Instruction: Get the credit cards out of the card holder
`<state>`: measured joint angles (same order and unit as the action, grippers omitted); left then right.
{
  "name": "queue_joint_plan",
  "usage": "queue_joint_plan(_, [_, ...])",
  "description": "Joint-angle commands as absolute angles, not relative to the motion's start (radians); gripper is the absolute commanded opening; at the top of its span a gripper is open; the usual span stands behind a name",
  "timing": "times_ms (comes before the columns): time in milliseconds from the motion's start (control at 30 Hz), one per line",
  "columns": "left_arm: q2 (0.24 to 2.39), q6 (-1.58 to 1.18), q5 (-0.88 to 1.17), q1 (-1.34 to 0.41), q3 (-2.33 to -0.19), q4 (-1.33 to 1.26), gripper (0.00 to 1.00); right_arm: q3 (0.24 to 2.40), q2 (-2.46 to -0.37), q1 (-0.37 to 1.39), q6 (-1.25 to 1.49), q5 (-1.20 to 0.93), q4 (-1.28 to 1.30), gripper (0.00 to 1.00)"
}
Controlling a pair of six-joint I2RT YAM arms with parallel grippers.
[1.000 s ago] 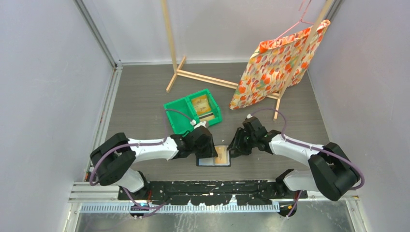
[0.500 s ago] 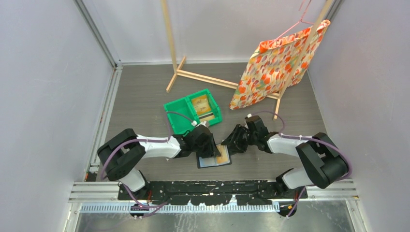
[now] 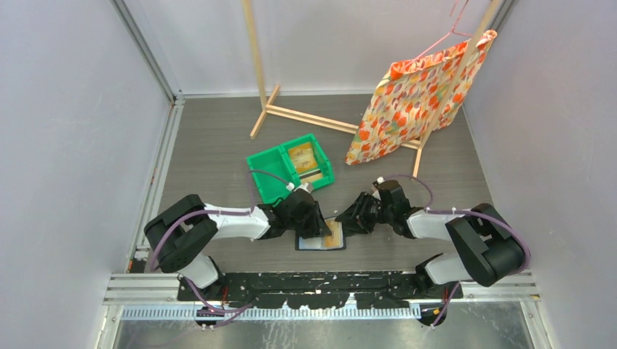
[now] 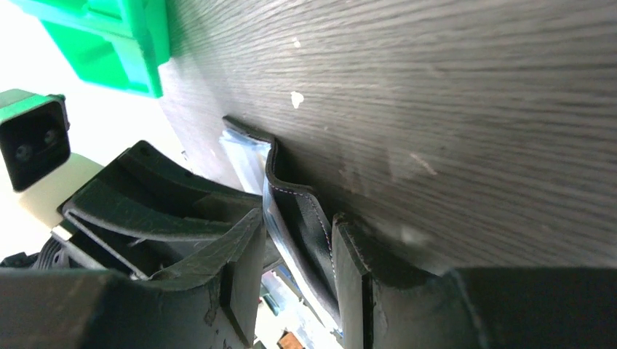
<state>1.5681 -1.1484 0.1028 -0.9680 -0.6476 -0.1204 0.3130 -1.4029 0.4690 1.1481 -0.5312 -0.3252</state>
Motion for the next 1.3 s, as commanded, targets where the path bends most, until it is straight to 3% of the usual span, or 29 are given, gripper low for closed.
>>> queue_joint_plan(0, [1.596, -1.147, 0.094, -0.963, -0.635, -0.134, 0.31, 0.331, -1.329, 0.482, 1.137, -0.656, -0.321, 0.43])
queue_joint_plan(333, [1.607, -1.146, 0.108, -0.963, -0.64, -0.158, 0.3, 0.288, -1.285, 0.482, 1.136, -0.617, -0.322, 0.41])
queue_joint_plan(633, [1.606, -1.15, 0.118, -0.963, -0.637, -0.179, 0.3, 0.293, -1.403, 0.482, 1.124, -0.679, -0.454, 0.21])
queue_joint_plan(800, [1.599, -1.144, 0.118, -0.963, -0.636, -0.173, 0.3, 0.298, -1.444, 0.483, 1.104, -0.671, -0.454, 0.33])
queue_joint_plan(867, [1.597, -1.144, 0.118, -0.963, -0.636, -0.173, 0.3, 0.303, -1.46, 0.483, 1.096, -0.672, -0.451, 0.33])
queue_joint_plan(1133, [1.551, -1.139, 0.125, -0.957, -0.635, -0.158, 0.3, 0.312, -1.488, 0.483, 1.083, -0.673, -0.456, 0.07])
queue_joint_plan(1267, [1.482, -1.122, 0.144, -0.942, -0.635, -0.1, 0.32, 0.316, -1.49, 0.482, 1.079, -0.683, -0.471, 0.01])
